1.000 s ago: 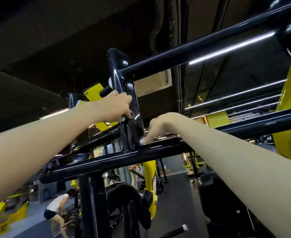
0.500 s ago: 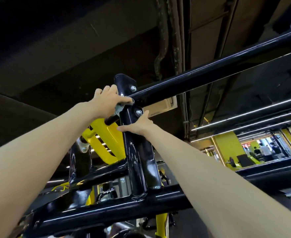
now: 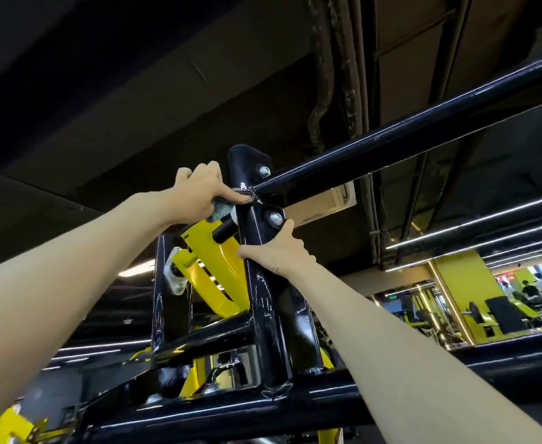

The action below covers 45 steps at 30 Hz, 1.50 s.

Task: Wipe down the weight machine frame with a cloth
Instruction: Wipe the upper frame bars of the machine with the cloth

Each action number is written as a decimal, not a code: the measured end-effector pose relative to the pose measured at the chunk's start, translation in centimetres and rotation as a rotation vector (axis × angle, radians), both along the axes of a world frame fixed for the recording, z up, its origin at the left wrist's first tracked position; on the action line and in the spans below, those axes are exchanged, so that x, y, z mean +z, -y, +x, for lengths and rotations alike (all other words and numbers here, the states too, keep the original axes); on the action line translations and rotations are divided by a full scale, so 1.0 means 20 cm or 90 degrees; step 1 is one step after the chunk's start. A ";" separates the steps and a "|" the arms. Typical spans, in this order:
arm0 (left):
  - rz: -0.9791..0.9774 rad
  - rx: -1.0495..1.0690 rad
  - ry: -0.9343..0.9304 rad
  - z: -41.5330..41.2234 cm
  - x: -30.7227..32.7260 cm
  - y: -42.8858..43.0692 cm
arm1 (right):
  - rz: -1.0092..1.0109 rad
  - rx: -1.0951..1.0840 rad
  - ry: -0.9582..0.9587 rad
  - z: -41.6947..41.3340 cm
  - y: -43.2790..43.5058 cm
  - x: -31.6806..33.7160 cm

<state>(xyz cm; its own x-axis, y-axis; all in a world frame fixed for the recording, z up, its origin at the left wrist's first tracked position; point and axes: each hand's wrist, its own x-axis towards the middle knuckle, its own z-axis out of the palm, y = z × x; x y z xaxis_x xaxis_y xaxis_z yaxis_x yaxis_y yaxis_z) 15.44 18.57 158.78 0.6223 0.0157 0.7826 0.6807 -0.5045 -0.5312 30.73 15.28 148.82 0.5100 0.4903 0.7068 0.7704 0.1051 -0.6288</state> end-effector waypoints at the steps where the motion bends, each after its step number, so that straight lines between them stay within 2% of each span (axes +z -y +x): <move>1: -0.005 -0.008 0.000 0.02 0.01 0.00 | 0.002 -0.001 0.001 0.00 0.00 0.00; 6: 0.047 0.028 -0.043 0.19 -0.02 0.05 | 0.019 0.042 -0.024 0.01 0.00 0.00; 9: 0.052 0.030 -0.042 0.15 -0.02 0.05 | 0.010 0.048 -0.025 0.00 -0.01 0.00; 13: -0.002 -0.012 0.003 0.09 -0.01 0.04 | 0.009 0.050 -0.022 0.00 -0.01 0.00; 18: 0.066 0.039 -0.023 0.19 -0.02 0.11 | 0.010 0.057 -0.020 0.00 -0.01 0.02; 22: 0.059 0.061 0.009 0.10 -0.05 0.08 | 0.007 0.045 -0.022 0.02 -0.02 0.01; 28: 0.092 0.125 -0.022 0.26 -0.06 0.17 | 0.014 0.069 -0.025 0.03 -0.03 0.01; 36: 0.116 0.189 -0.035 0.04 -0.02 0.12 | 0.017 0.055 -0.027 0.02 -0.01 0.00; 45: 0.140 0.161 -0.073 0.16 -0.05 0.16 | 0.010 0.086 -0.047 -0.01 -0.01 0.00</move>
<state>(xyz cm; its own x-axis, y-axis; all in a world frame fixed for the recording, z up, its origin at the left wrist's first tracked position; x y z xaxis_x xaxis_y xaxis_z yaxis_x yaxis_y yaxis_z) 18.58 15.36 157.77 0.7039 0.0184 0.7100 0.6994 -0.1925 -0.6883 30.58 15.43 148.85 0.4910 0.5475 0.6776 0.6999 0.2153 -0.6811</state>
